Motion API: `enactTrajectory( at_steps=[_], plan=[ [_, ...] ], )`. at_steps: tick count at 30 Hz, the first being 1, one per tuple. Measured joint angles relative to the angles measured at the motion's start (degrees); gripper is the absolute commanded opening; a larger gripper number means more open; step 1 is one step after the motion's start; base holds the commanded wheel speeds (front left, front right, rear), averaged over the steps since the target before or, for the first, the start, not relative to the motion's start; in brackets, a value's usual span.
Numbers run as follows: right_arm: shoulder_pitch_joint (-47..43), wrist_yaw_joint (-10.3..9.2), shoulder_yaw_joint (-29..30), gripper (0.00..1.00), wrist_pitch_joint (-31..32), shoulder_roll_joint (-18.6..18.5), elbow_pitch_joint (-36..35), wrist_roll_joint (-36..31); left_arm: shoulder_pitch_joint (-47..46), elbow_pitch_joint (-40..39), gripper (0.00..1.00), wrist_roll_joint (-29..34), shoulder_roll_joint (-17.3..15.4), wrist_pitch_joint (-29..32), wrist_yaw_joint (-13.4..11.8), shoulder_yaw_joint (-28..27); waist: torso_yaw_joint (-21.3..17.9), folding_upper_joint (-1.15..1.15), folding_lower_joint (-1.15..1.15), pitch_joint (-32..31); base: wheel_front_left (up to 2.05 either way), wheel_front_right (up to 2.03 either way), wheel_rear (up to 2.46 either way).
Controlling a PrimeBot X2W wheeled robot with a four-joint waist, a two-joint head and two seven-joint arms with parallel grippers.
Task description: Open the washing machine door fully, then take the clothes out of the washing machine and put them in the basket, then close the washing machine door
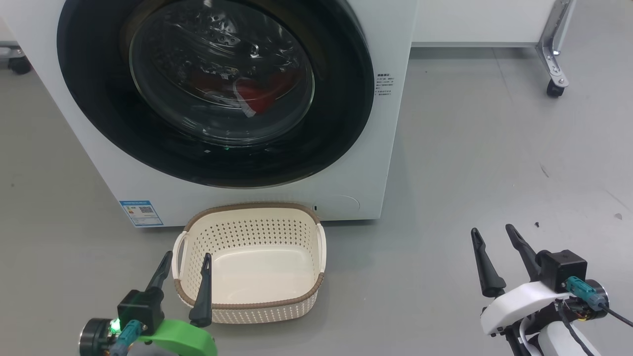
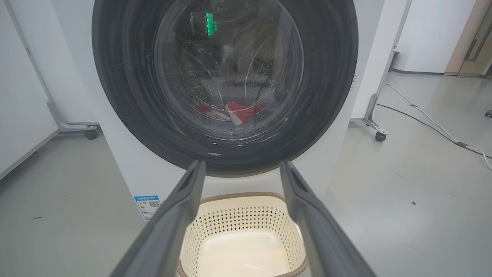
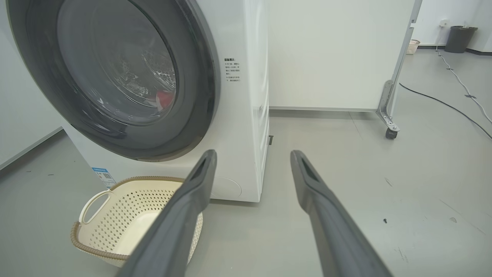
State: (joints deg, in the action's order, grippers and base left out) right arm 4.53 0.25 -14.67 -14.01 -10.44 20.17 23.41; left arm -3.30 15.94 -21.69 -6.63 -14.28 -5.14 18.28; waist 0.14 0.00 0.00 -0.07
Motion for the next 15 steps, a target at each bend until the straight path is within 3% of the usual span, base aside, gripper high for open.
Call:
enactTrajectory(
  at_steps=[15],
  plan=[
    [0.0, 0.16, 1.1, 1.0, 0.0, 0.5, 0.7, -0.4, -0.1, 1.0, 1.0, 0.1, 0.3, 0.0, -0.1, 0.2, 0.0, 0.0, 0.0, -0.5, 0.0, 0.0, 0.0]
  ],
)
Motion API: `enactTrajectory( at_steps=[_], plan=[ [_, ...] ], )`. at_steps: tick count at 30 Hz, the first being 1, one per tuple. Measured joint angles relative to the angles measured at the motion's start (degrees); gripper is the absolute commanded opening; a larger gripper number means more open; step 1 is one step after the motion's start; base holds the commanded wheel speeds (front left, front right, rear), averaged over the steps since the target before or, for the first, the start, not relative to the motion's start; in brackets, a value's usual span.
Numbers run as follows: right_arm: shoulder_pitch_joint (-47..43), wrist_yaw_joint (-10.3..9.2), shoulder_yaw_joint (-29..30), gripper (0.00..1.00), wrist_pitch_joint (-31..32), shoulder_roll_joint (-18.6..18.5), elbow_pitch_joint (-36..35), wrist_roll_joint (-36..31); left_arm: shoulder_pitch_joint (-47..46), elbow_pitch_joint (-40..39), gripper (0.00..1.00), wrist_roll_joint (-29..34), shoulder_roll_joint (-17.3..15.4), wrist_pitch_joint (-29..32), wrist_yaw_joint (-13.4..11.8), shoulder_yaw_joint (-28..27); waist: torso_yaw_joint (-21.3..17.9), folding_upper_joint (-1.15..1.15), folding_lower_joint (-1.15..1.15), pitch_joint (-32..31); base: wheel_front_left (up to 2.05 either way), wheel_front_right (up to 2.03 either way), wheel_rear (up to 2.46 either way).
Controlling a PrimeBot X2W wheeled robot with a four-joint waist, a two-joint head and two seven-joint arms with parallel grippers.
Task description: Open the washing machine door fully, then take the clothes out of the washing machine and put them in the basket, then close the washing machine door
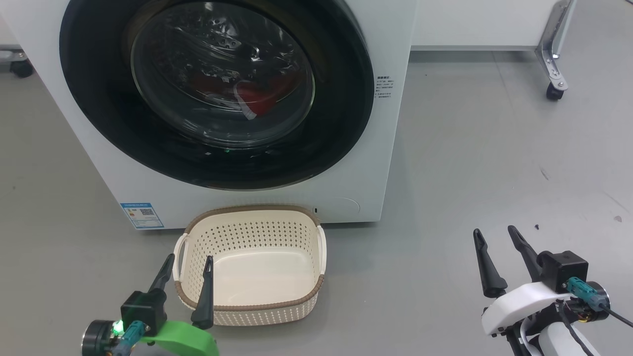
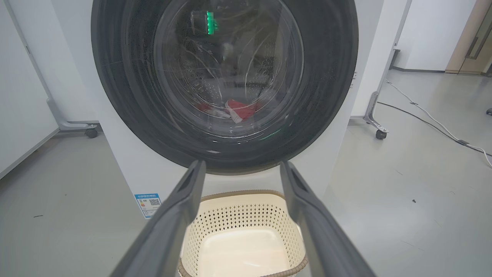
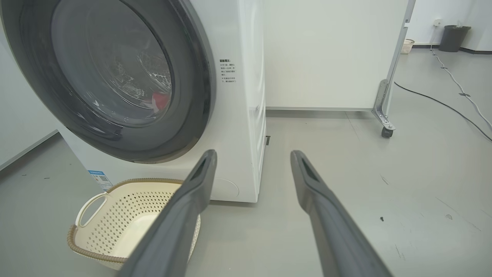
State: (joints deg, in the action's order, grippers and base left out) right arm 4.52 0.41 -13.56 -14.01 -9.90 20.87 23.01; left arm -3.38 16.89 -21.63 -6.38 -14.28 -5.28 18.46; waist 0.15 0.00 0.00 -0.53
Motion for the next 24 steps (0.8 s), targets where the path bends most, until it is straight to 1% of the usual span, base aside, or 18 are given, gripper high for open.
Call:
enactTrajectory(
  at_steps=[4, 5, 8, 12, 19, 22, 24],
  plan=[
    [0.0, 0.02, 0.1, 1.0, 0.0, 0.1, 0.1, -0.5, -0.1, 0.3, 1.0, 0.1, 0.0, 0.0, 0.0, 0.2, 0.0, 0.0, 0.0, -0.1, 0.0, 0.0, 0.0],
    [0.0, 0.02, 0.4, 0.0, 0.0, 0.2, 0.1, -0.5, -0.1, 0.4, 1.0, 0.1, 0.0, 0.0, 0.0, 0.2, 0.0, 0.0, 0.0, -0.1, 0.0, 0.0, 0.0],
    [0.0, 0.52, 0.9, 0.0, 0.0, 0.6, 0.1, -0.5, -0.2, 0.4, 1.0, 0.1, 0.1, 0.0, 0.0, 0.2, 0.0, 0.0, 0.0, -0.1, 0.0, 0.0, 0.0],
    [0.0, 0.7, 1.7, 0.0, 0.0, 0.9, 0.0, -0.5, -0.2, 0.5, 1.0, 0.1, 0.1, 0.0, 0.0, 0.2, 0.0, 0.0, 0.0, -0.1, 0.0, 0.0, 0.0],
    [0.0, 1.85, 2.8, 0.0, 0.0, 0.9, 0.1, 0.0, -0.3, 0.5, 1.0, 0.1, 0.3, 0.0, 0.0, 0.2, 0.0, 0.0, 0.0, 0.2, 0.0, 0.0, 0.0],
    [0.1, 2.33, 4.2, 0.0, 0.0, 1.7, 0.3, 2.3, -0.4, 0.4, 1.0, 0.2, 0.3, 0.0, 0.0, 0.2, 0.1, 0.0, 0.0, 0.4, 0.0, 0.0, 0.0],
    [0.2, 2.7, 6.3, 0.0, 0.0, 3.5, 0.3, 5.9, -0.6, 0.3, 1.0, 0.5, 0.3, 0.0, 0.0, 0.3, 0.2, 0.0, 0.0, 0.7, 0.0, 0.0, 0.0]
  ],
)
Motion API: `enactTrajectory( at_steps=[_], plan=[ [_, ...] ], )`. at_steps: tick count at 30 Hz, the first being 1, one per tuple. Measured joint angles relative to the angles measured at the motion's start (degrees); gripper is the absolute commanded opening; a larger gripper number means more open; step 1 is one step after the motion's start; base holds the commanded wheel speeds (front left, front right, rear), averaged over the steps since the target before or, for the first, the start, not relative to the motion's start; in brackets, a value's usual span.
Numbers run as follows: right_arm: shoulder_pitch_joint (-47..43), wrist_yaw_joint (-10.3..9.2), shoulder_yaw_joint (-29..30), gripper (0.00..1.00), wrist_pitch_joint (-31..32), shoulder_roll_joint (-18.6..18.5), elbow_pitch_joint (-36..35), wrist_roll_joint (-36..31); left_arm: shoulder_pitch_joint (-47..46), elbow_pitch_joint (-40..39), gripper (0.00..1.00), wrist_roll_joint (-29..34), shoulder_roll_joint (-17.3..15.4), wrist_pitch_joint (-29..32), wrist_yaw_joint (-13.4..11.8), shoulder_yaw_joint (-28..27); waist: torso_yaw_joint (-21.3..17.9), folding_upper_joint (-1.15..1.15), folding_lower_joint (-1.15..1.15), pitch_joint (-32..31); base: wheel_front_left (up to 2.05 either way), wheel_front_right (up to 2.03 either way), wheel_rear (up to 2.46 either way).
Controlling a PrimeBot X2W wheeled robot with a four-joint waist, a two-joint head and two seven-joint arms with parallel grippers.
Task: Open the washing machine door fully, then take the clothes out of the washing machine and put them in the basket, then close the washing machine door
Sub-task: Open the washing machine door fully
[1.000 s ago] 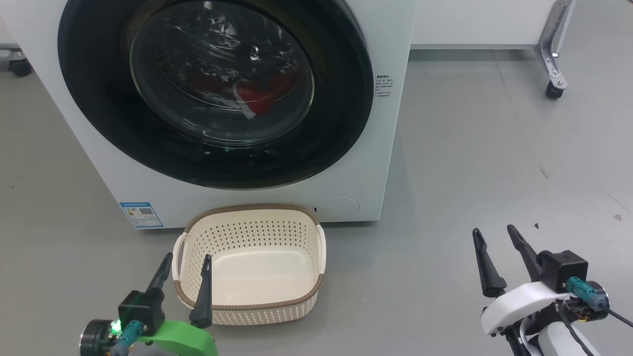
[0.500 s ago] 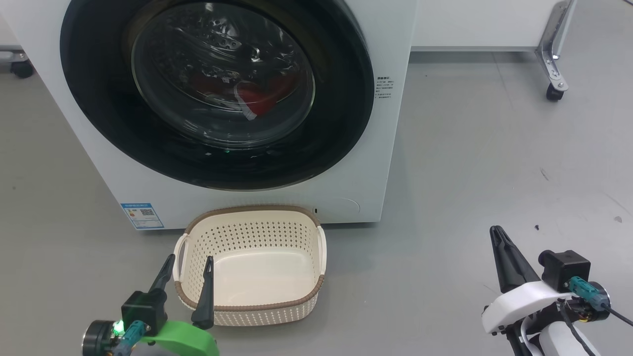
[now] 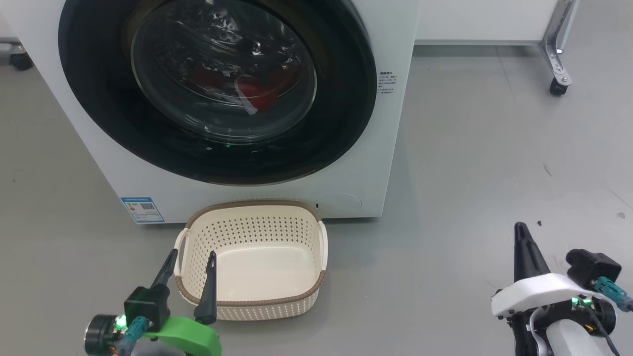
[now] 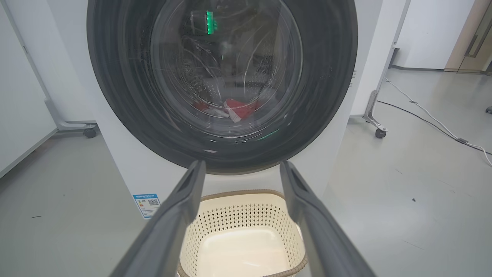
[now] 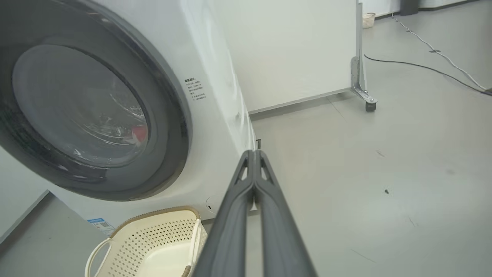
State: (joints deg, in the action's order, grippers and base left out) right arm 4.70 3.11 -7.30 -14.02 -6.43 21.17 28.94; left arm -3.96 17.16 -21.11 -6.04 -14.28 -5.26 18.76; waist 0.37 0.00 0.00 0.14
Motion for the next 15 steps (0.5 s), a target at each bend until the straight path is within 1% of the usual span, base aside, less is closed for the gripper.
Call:
enactTrajectory(
  at_steps=[2, 5, 8, 15],
  plan=[
    [0.2, 0.88, 1.8, 0.0, 0.0, 1.7, 0.4, 4.0, -0.4, -0.2, 1.0, 0.1, 0.1, 0.0, 0.0, 0.1, 0.2, 0.0, 0.0, 0.5, 0.0, 0.0, 0.0],
    [1.1, 2.03, 4.9, 0.0, 0.0, 3.5, 1.5, 11.8, -1.1, -0.8, 1.0, 0.8, 0.1, 0.0, 0.0, 0.1, 0.5, 0.0, 0.0, 1.3, 0.0, 0.0, 0.0],
    [2.8, 2.82, 7.3, 0.0, 1.1, 3.9, 2.1, 18.3, -1.6, -1.2, 1.0, 1.1, 0.1, 0.0, 0.0, 0.3, 0.8, 0.0, 0.0, 2.3, 0.0, 0.0, 0.0],
    [9.3, 3.32, 12.7, 0.0, 6.7, 4.1, 2.9, 34.3, -3.7, -3.0, 1.0, 1.3, 0.6, 0.0, 0.1, 0.5, 1.5, 0.0, 0.0, 5.3, 0.0, 0.0, 0.0]
  ],
)
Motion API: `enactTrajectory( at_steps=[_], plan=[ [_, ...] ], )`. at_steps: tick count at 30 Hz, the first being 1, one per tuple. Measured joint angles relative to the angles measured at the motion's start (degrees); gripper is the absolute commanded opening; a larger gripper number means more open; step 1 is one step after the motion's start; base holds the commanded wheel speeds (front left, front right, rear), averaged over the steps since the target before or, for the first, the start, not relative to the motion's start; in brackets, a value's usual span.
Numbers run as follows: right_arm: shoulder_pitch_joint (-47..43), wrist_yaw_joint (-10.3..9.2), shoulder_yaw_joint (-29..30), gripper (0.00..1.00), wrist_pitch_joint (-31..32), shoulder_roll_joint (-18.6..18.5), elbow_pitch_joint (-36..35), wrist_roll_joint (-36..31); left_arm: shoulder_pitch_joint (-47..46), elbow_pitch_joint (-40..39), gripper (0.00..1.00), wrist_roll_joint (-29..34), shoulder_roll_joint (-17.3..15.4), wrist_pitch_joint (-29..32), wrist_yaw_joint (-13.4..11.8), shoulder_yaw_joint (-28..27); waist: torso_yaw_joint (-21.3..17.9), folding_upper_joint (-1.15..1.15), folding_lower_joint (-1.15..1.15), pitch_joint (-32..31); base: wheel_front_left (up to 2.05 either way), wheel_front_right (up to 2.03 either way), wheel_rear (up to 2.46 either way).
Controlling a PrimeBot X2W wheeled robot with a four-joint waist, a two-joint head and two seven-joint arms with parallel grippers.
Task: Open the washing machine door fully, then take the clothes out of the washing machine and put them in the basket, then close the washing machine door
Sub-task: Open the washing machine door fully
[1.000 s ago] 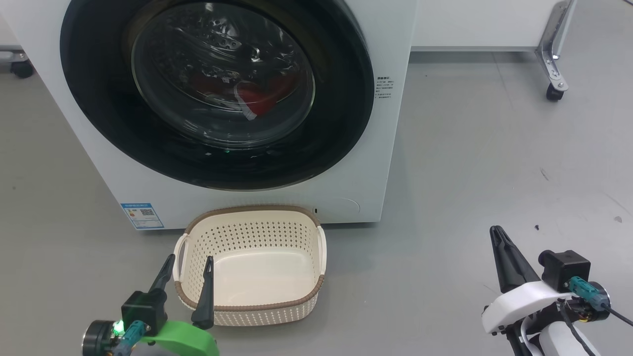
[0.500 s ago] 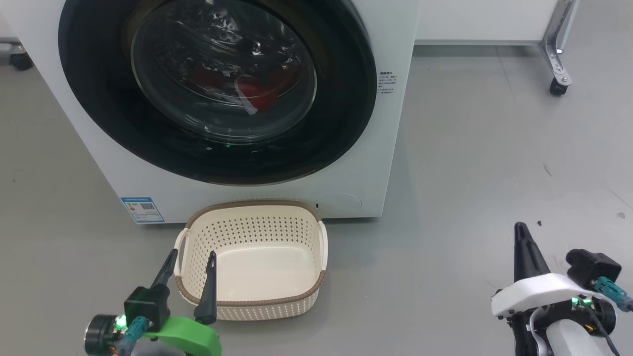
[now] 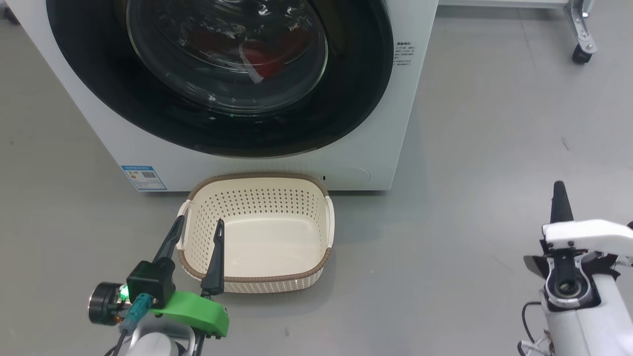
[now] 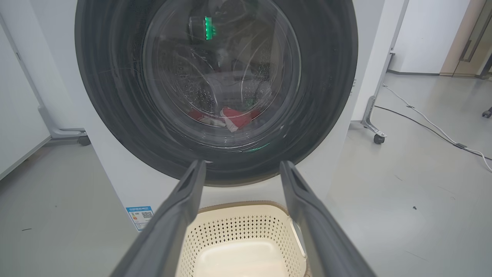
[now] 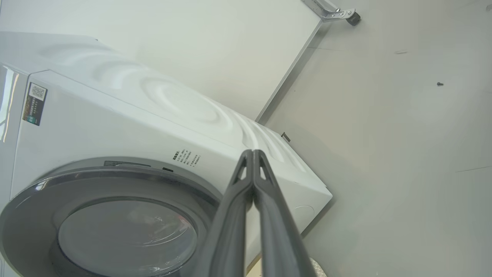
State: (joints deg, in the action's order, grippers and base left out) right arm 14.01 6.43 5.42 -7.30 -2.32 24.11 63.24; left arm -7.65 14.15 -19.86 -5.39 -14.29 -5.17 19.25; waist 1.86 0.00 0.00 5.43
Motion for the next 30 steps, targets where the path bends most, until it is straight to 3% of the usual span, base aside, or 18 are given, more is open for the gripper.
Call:
enactTrajectory(
  at_steps=[4, 12, 30],
  plan=[
    [4.7, 0.01, 2.2, 0.0, 3.3, -0.1, 0.1, 7.4, -1.3, -0.7, 1.0, 0.3, 0.2, 0.0, 0.0, 0.2, 0.5, 0.0, 0.0, 2.0, 0.0, 0.0, 0.0],
    [13.5, 0.04, 4.1, 0.0, 9.0, -0.5, 0.3, 14.8, -4.2, -3.0, 1.0, 1.3, 0.7, -0.2, 0.5, 1.1, 1.6, 0.0, 0.0, 6.4, 0.0, 0.0, 0.0],
    [34.2, -0.81, 3.2, 0.0, 21.6, -5.8, 3.2, 19.5, -9.8, -6.3, 1.0, 2.1, 2.2, -0.2, 1.5, 3.4, 6.7, 0.0, 0.0, 16.4, 0.0, 0.0, 0.0]
  ],
)
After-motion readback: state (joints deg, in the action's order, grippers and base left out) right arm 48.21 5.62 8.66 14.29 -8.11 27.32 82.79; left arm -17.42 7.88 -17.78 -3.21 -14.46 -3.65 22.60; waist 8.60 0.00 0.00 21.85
